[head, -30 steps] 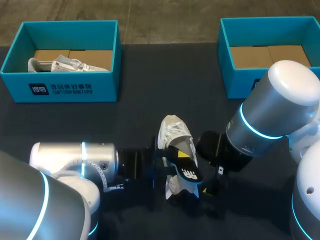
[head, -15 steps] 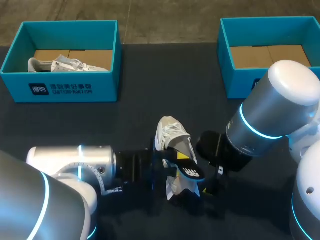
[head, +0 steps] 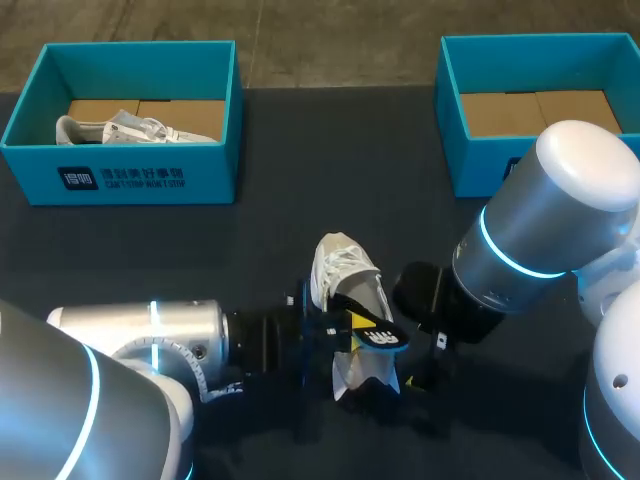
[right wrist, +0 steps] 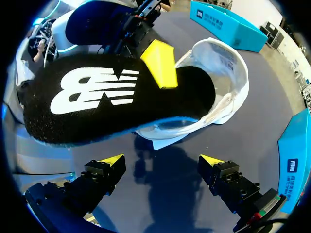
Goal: Take the shoe out of the shoebox, open the shoe tongue, remove and reinsert the insole, then place the shoe into the shoebox
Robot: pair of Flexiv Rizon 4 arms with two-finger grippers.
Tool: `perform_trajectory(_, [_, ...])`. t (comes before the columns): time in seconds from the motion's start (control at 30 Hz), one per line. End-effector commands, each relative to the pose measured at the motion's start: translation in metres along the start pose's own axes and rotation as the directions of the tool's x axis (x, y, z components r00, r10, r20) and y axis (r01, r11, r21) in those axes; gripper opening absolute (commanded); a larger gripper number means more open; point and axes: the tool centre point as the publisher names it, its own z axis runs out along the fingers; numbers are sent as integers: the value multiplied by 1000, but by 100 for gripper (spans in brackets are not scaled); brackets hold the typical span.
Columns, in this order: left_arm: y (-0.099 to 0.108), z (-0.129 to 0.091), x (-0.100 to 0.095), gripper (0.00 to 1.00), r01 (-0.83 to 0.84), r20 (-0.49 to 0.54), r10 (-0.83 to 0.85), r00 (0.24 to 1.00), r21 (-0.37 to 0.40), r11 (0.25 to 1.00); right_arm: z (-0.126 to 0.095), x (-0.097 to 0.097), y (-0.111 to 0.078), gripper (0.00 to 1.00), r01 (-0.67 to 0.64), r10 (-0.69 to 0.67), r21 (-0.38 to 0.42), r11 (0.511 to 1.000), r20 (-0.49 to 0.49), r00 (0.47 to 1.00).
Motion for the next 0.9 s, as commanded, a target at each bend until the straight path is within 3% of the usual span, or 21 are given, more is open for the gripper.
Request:
perform_trajectory(0.03, [-2,-1,3,0,-8,1,8,1000,-7,1000,0,1,-1,100,0,0,-3,1000,-1,1000])
perform_trajectory(0.9, [28,10,4,0,-61,7,61,998,-91,994,0,1,-1,100,0,0,-3,1000,-1,1000])
